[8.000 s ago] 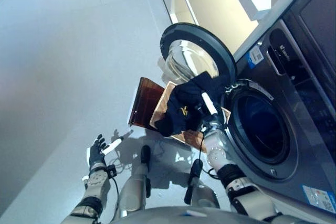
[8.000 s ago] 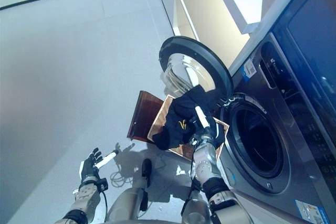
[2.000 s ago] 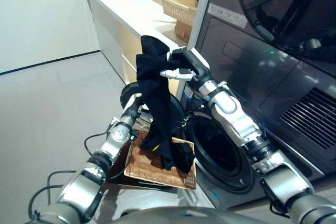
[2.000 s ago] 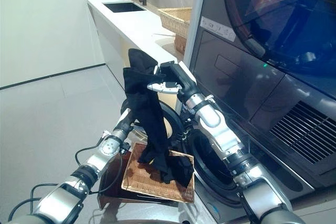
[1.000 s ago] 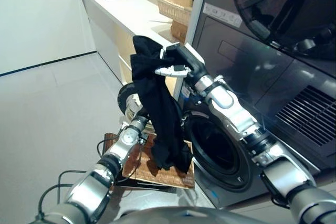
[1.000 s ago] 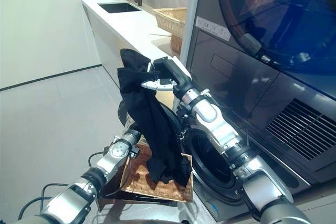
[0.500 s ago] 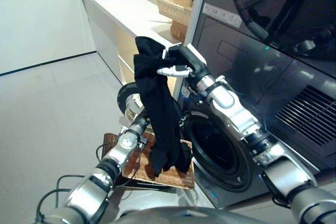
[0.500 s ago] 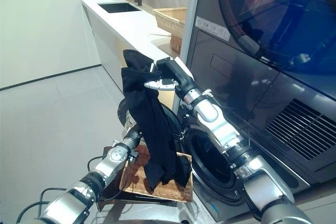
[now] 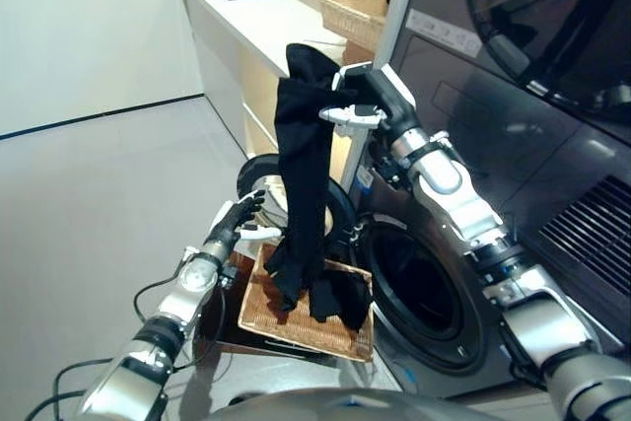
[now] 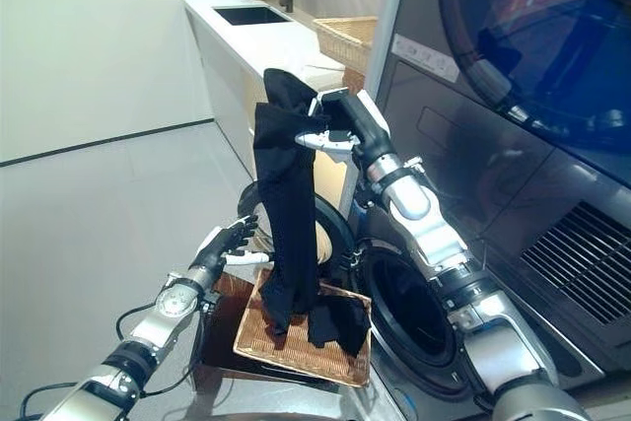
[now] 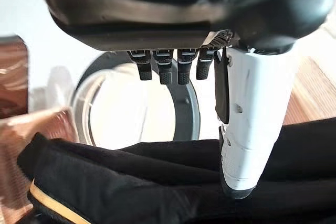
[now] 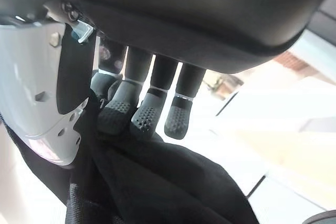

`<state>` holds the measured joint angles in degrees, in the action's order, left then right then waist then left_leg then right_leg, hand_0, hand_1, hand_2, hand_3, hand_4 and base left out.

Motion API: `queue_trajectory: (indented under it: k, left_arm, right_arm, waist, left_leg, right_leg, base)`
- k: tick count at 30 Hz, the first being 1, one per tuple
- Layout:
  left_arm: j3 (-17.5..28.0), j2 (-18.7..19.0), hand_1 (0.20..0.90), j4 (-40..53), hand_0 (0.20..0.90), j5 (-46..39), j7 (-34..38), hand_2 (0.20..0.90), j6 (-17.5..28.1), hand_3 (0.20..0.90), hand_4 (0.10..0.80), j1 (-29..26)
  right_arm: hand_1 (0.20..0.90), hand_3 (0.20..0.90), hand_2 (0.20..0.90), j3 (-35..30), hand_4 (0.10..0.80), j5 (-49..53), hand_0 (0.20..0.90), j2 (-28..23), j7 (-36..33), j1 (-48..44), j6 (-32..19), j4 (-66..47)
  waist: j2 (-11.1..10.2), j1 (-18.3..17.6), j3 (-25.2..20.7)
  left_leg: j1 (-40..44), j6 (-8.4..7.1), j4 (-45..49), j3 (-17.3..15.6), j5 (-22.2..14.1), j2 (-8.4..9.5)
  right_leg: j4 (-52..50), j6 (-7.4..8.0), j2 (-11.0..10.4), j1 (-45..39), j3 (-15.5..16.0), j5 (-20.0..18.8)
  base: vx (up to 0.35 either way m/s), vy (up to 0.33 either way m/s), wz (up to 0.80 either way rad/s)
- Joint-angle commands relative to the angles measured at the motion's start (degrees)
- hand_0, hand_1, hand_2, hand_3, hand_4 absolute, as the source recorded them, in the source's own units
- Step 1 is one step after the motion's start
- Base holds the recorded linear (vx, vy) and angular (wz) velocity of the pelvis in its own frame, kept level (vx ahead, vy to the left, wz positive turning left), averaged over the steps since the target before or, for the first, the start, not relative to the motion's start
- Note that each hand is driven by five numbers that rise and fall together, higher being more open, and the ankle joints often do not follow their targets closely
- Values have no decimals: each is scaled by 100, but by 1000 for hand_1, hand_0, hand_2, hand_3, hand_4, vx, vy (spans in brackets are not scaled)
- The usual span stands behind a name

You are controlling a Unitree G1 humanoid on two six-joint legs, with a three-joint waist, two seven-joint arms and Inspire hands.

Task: Pick up the clothes and place them into the washing machine

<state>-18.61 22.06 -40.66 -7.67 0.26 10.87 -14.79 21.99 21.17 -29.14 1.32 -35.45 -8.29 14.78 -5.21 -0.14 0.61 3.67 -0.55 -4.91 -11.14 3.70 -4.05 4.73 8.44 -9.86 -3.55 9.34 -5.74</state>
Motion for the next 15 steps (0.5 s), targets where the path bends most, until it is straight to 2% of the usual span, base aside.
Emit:
queue_trajectory:
  k: [1, 7, 15]
  left_arm:
    - [35, 241, 900, 194, 900, 116, 61, 900, 482, 900, 800, -556]
    - [71, 293, 900, 319, 900, -10, -56, 900, 480, 900, 800, -448]
    - [-175, -64, 900, 562, 900, -185, -135, 900, 461, 900, 800, -559]
  right_arm:
    - [200, 200, 200, -588, 300, 52, 200, -147, -154, -597, -460, -9]
    - [200, 200, 200, -590, 300, 35, 200, -124, -132, -645, -453, 39]
    - [200, 200, 200, -503, 300, 32, 200, -9, -141, -742, -407, 67]
  waist:
    - [61, 229, -481]
    - [52, 259, -480]
    - [17, 259, -463]
  left_leg:
    - [212, -245, -9, 139, -185, 26]
    - [219, -244, -9, 142, -186, 15]
    - [200, -242, -9, 172, -175, 10]
  right_leg:
    - [-93, 94, -42, -39, 139, -233]
    - [-88, 93, -39, -45, 142, -234]
    - [-94, 80, -44, -40, 162, -234]
  base:
    - [0, 0, 0]
    - [0, 0, 0]
    - [0, 0, 0]
